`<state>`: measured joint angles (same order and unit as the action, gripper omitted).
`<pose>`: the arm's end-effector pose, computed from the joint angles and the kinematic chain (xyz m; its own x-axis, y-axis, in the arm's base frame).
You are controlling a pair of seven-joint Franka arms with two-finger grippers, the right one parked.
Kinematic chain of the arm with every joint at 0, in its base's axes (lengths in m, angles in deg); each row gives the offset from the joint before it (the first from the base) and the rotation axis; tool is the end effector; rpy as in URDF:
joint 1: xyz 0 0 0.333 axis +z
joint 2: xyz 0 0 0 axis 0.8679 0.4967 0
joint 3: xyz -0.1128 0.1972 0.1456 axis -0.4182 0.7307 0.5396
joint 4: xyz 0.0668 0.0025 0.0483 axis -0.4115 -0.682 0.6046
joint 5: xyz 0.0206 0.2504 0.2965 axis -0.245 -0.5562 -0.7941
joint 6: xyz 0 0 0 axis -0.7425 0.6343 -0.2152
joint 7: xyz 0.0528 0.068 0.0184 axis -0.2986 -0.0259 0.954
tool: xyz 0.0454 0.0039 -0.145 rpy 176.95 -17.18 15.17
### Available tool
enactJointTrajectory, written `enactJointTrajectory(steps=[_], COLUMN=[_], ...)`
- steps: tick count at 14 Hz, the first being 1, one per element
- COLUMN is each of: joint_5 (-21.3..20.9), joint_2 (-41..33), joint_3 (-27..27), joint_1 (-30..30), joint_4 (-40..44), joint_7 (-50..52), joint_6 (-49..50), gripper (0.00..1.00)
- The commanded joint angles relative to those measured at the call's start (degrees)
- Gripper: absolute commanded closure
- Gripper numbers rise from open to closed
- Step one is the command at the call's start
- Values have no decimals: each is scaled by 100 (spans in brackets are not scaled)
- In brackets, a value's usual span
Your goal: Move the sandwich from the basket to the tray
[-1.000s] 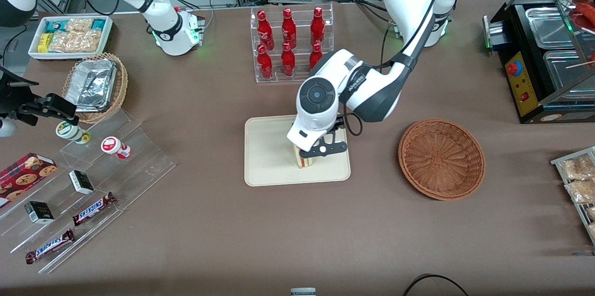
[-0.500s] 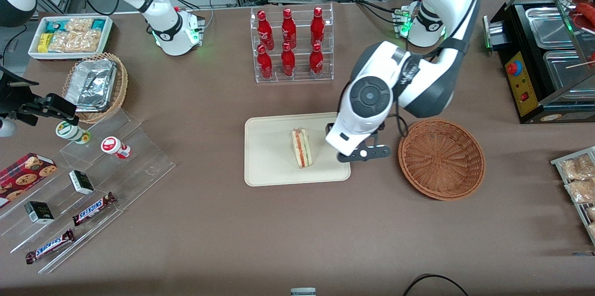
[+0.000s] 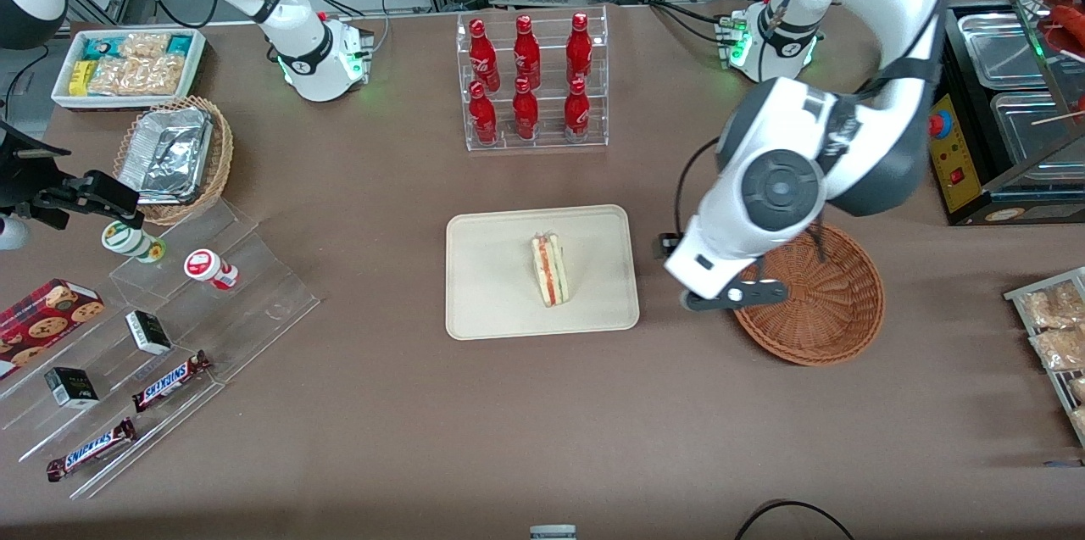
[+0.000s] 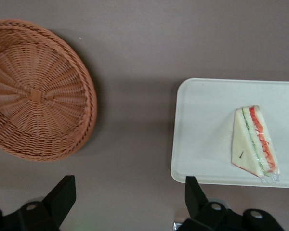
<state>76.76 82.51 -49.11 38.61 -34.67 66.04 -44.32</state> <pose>0.5781 -0.2673 0.3739 0.9781 0.0982 -0.1833 0.0914 -0.9948 -0.0453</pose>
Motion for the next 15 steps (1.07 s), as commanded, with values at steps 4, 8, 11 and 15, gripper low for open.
enactJointTrajectory(steps=[4, 8, 11, 15], joint_5=[36, 19, -25, -25], joint_2=[-713, -1522, -1874, -2366], joint_3=[-92, -812, -1112, -877], joint_1=[823, 1886, 2468, 2662], joint_4=[-458, -1188, -1216, -1207], joint_7=[-537, -1398, -2154, -2849], joint_6=[287, 444, 1085, 1744], gripper=[0, 0, 0, 0])
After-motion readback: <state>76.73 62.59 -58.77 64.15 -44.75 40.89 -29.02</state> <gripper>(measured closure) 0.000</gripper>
